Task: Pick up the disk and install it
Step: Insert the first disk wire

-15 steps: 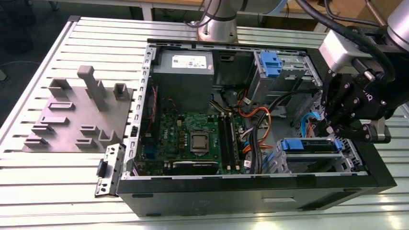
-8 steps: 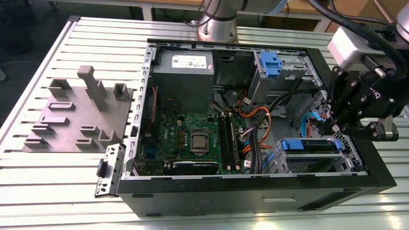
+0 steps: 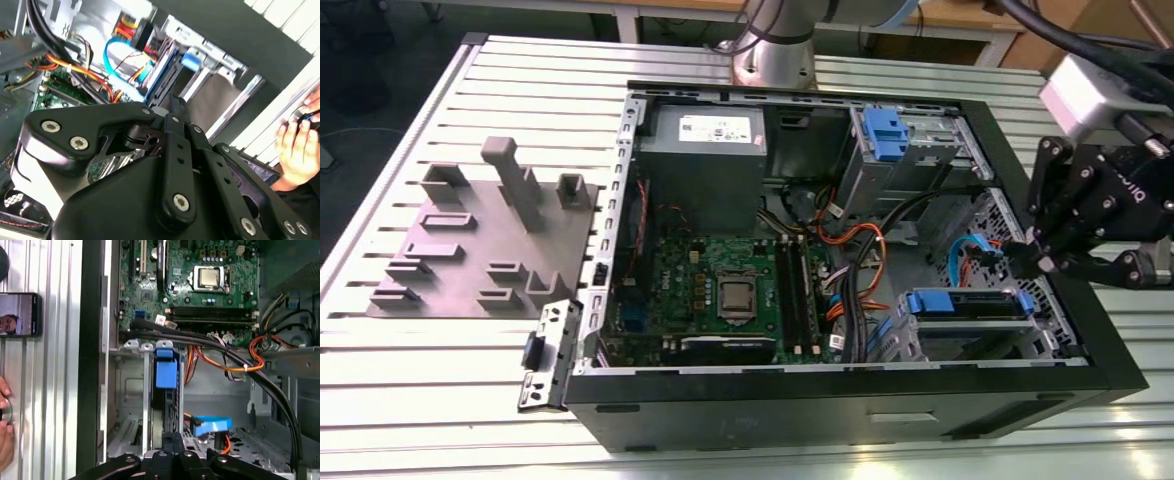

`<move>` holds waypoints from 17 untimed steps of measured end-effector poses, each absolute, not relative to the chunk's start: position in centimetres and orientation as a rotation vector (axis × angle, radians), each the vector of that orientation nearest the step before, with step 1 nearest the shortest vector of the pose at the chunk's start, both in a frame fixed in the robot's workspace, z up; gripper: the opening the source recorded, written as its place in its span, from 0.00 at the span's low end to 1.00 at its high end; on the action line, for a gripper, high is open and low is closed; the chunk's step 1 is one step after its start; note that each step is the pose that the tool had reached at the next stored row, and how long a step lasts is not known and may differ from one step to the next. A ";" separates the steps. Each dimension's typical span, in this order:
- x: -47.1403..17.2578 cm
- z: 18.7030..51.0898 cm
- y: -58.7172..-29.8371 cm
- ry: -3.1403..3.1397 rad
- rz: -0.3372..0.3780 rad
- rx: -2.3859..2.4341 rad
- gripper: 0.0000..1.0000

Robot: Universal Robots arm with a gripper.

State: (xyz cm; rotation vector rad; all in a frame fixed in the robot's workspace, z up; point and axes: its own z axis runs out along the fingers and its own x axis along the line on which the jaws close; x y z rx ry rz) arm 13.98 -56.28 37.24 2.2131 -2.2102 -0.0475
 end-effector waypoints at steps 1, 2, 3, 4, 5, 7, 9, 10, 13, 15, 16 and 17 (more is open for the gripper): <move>14.3 37.2 -56.2 -2.210 -0.047 2.213 0.11; 14.5 37.2 -56.1 -2.210 -0.047 2.213 0.11; 14.8 37.2 -56.0 -2.209 -0.045 2.212 0.11; 14.9 37.2 -55.8 -2.206 -0.038 2.208 0.11; 15.0 37.1 -55.6 -2.202 -0.029 2.204 0.11; 15.3 37.0 -55.3 -2.195 -0.014 2.197 0.11; 15.5 36.9 -54.8 -2.190 -0.015 2.192 0.11; 15.6 36.9 -54.7 -2.186 -0.022 2.188 0.11; 15.9 36.8 -54.4 -2.171 -0.055 2.173 0.11; 16.1 36.7 -54.1 -2.167 -0.063 2.169 0.11; 16.2 36.7 -53.9 -2.167 -0.063 2.169 0.11; 16.3 36.6 -53.6 -2.166 -0.064 2.169 0.11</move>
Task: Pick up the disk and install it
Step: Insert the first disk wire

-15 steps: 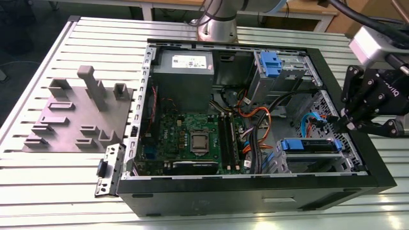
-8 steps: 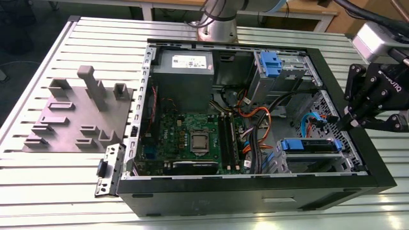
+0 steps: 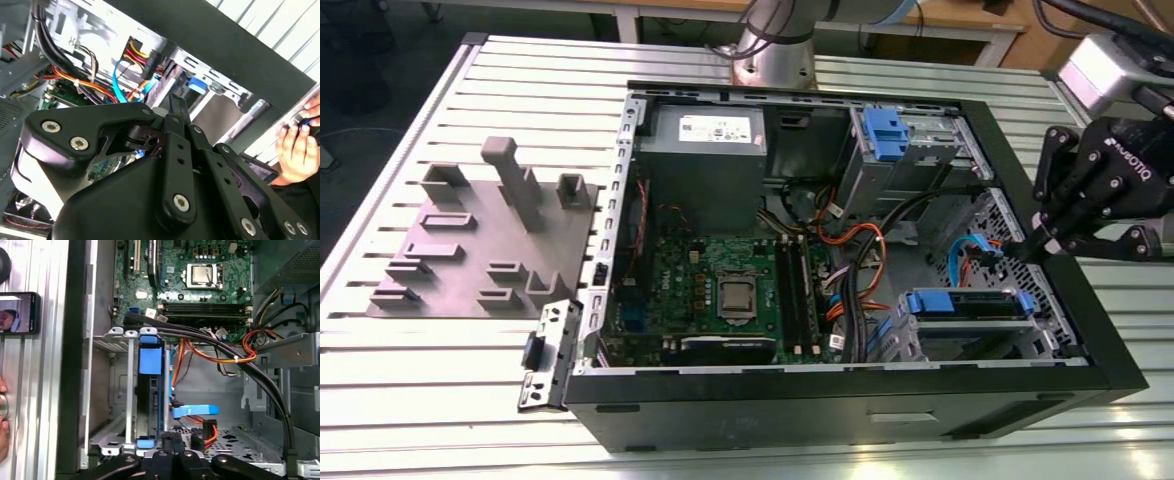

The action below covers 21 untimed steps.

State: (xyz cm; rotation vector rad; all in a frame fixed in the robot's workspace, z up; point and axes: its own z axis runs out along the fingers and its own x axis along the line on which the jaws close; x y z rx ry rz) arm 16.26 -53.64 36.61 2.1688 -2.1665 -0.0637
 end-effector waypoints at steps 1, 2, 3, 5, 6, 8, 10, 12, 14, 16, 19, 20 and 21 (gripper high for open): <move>16.3 36.6 -53.4 -2.166 -0.064 2.169 0.11; 16.3 36.5 -53.0 -2.167 -0.064 2.169 0.11; 16.3 36.5 -52.7 -2.167 -0.064 2.168 0.11; 16.3 36.3 -52.2 -2.166 -0.066 2.167 0.11; 16.4 36.3 -52.0 -2.165 -0.069 2.165 0.11; 16.5 36.2 -51.5 -2.162 -0.075 2.162 0.11; 16.7 35.9 -51.2 -2.161 -0.078 2.161 0.11; 16.9 35.6 -51.1 -2.161 -0.080 2.160 0.11; 16.9 35.4 -50.9 -2.160 -0.082 2.158 0.11; 16.9 35.4 -50.9 -2.159 -0.083 2.158 0.11; 16.9 35.4 -50.9 -2.159 -0.083 2.158 0.11; 16.9 35.4 -50.9 -2.159 -0.083 2.158 0.11; 16.9 35.4 -50.9 -2.159 -0.083 2.158 0.11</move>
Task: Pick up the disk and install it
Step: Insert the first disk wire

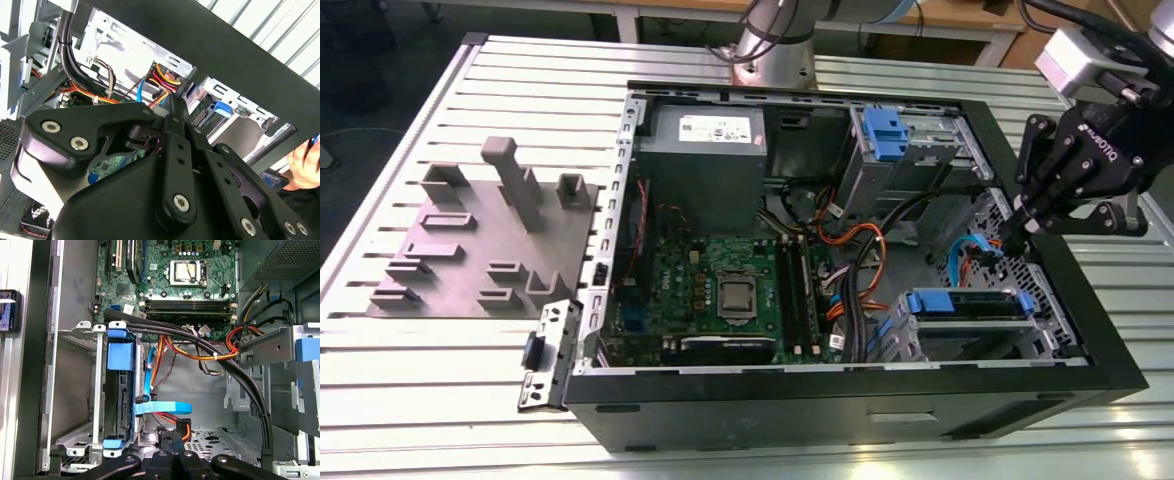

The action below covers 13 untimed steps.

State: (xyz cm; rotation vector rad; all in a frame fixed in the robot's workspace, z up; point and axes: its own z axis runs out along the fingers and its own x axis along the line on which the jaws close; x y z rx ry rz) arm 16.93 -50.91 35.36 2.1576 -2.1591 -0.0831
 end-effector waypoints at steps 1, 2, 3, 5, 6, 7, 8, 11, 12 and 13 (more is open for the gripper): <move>16.9 35.4 -50.9 -2.159 -0.083 2.158 0.11; 16.9 35.3 -50.9 -2.158 -0.082 2.156 0.17; 17.0 35.3 -50.9 -2.157 -0.080 2.155 0.17; 17.0 35.3 -50.9 -2.153 -0.083 2.151 0.24; 17.1 35.3 -50.9 -2.151 -0.085 2.149 0.24; 17.1 35.3 -50.8 -2.149 -0.085 2.147 0.24; 17.2 35.3 -50.8 -2.146 -0.083 2.143 0.24; 17.2 35.2 -50.7 -2.140 -0.071 2.135 0.24; 17.2 35.2 -50.7 -2.138 -0.068 2.134 0.25; 17.3 35.2 -50.7 -2.137 -0.068 2.132 0.25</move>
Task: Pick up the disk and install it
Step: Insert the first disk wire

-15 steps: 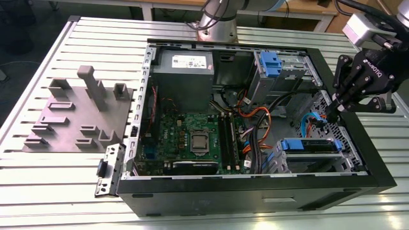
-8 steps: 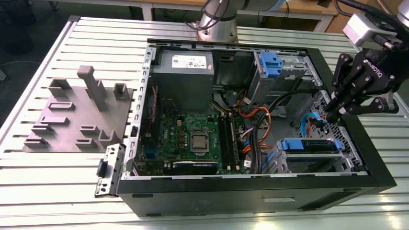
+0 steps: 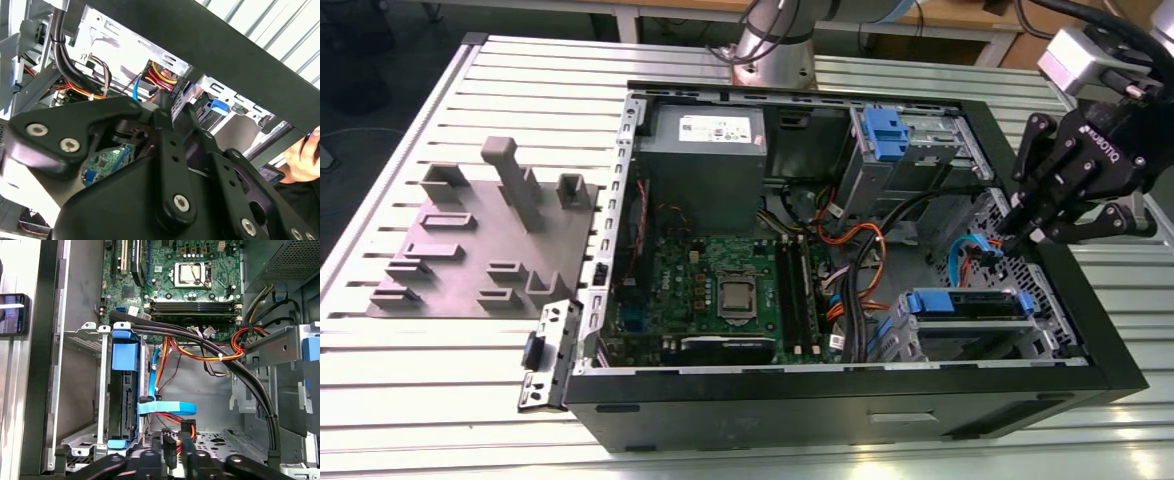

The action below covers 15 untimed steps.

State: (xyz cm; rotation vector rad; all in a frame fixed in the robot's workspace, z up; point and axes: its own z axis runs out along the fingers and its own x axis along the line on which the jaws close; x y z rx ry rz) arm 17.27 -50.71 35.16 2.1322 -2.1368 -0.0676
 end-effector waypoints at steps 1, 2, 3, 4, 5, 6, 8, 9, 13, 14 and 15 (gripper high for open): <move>17.3 35.1 -50.7 -2.136 -0.068 2.131 0.31; 17.3 35.1 -50.7 -2.134 -0.069 2.130 0.31; 17.3 35.0 -50.6 -2.133 -0.070 2.128 0.31; 17.4 34.9 -50.6 -2.132 -0.071 2.127 0.31; 17.4 34.8 -50.6 -2.130 -0.073 2.126 0.31; 17.4 34.8 -50.6 -2.129 -0.073 2.124 0.31; 17.5 34.5 -50.5 -2.126 -0.072 2.121 0.31; 17.5 34.5 -50.5 -2.125 -0.071 2.120 0.31; 17.5 34.4 -50.5 -2.125 -0.071 2.120 0.24; 17.5 34.4 -50.5 -2.125 -0.071 2.120 0.17; 17.5 34.4 -50.5 -2.125 -0.072 2.121 0.16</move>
